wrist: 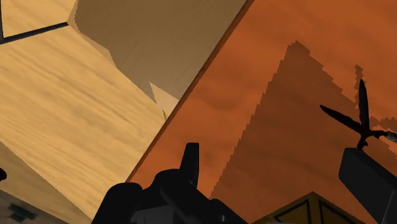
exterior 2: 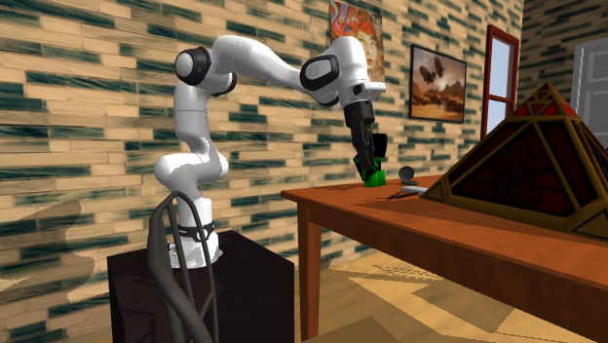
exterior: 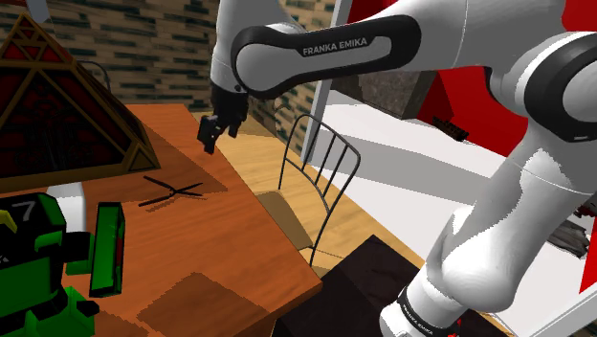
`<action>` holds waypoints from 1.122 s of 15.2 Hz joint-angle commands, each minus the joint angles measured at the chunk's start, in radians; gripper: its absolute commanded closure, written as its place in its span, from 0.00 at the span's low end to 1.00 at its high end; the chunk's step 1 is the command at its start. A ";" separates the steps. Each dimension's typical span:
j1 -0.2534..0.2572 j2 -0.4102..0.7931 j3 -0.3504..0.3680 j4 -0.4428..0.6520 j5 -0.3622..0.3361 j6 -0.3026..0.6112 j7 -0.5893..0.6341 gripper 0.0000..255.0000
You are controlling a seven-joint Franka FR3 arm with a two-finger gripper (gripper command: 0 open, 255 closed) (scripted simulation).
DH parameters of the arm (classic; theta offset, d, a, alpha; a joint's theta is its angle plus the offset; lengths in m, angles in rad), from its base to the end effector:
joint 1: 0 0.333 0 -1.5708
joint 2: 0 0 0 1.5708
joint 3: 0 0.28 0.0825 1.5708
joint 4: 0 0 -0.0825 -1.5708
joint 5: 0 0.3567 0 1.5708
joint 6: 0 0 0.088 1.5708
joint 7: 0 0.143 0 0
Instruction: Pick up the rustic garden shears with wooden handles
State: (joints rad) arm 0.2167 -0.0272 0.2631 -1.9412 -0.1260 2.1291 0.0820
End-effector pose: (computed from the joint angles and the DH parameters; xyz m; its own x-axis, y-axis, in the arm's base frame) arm 0.4966 0.2487 0.4520 0.8719 0.4385 0.2177 0.4251 -0.8987 0.1078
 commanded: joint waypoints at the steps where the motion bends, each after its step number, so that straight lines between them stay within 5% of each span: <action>1: 0.018 0.057 0.020 0.040 -0.027 0.017 0.008 0.00; 11: 0.133 0.331 0.079 0.276 -0.176 0.041 0.036 0.00; 17: 0.135 0.353 0.071 0.227 -0.196 0.110 0.057 0.00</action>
State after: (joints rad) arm 0.3522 0.3234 0.3354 -1.7060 -0.3187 2.2280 0.1365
